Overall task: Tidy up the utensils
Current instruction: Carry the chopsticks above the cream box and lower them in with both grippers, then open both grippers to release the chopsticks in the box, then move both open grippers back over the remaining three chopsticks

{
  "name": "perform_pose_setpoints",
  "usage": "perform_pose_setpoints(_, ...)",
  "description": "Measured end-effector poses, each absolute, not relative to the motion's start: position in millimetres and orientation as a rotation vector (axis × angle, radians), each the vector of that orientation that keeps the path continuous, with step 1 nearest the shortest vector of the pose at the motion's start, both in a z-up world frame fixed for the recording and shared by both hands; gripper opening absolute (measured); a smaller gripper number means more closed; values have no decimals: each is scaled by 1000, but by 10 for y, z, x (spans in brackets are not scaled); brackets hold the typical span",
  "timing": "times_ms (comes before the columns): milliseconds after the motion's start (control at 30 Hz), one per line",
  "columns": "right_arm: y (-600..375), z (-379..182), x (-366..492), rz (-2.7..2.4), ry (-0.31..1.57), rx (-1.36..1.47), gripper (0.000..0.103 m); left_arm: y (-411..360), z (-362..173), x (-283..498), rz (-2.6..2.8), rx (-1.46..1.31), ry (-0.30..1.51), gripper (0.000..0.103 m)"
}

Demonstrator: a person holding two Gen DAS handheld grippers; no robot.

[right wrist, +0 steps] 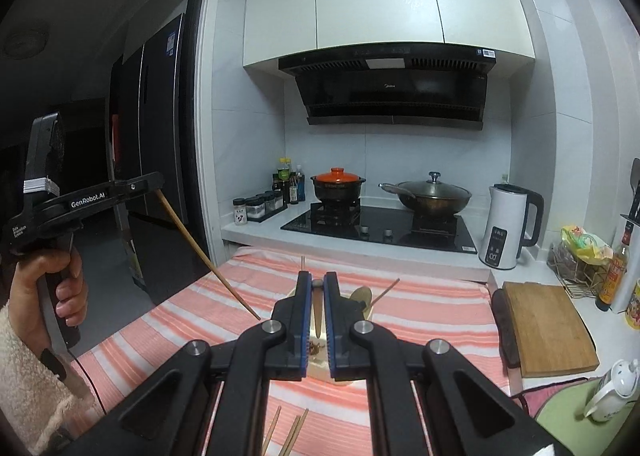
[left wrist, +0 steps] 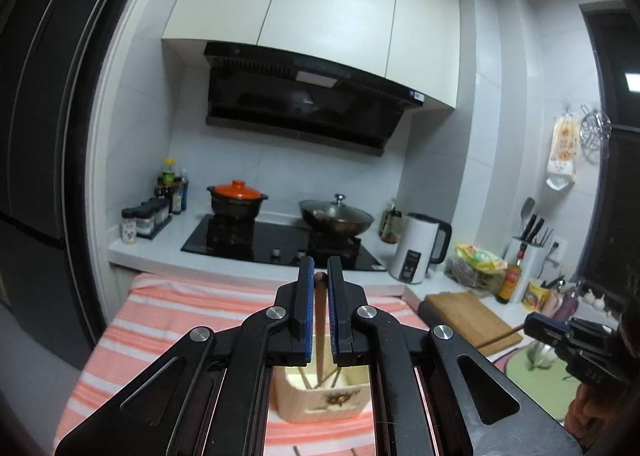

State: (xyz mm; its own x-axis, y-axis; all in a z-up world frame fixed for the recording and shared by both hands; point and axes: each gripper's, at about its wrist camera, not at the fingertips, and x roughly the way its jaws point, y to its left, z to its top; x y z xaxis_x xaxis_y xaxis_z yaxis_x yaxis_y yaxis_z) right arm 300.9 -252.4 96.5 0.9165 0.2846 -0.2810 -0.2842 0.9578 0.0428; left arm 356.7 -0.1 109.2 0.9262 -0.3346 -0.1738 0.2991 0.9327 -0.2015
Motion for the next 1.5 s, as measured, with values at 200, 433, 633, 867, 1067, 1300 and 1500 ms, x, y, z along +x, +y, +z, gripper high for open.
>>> perform_pose_setpoints(200, -2460, 819, 3609, 276, 351, 11, 6, -206, 860, 4057, -312, -166, 257, 4)
perform_pose_setpoints(433, -2529, 382, 4292, 314, 548, 149, 6, -390, 415, 4547, -322, -128, 415, 4)
perform_pose_setpoints(633, -2598, 25, 4597, 331, 653, 225, 7, -412, 46, 4785, -344, -146, 566, 5)
perform_pose_setpoints(867, -2626, -45, 4643, 312, 614, 220, 59, -323, -93, 4659, -336, -159, 605, 71)
perform_pose_setpoints(1067, -2748, 14, 4259, 253, 522, 203, 65, -101, -328, 4299, -343, -146, 687, 84)
perform_pose_setpoints(1300, -2893, -662, 3488, 180, 588, 109, 65, 102, -1256, 3494, -276, -128, 812, 88)
perform_pose_setpoints(1500, -2982, -1423, 2822, 118, 762, 54, 65, 134, -1709, 2917, -240, -157, 862, 88)
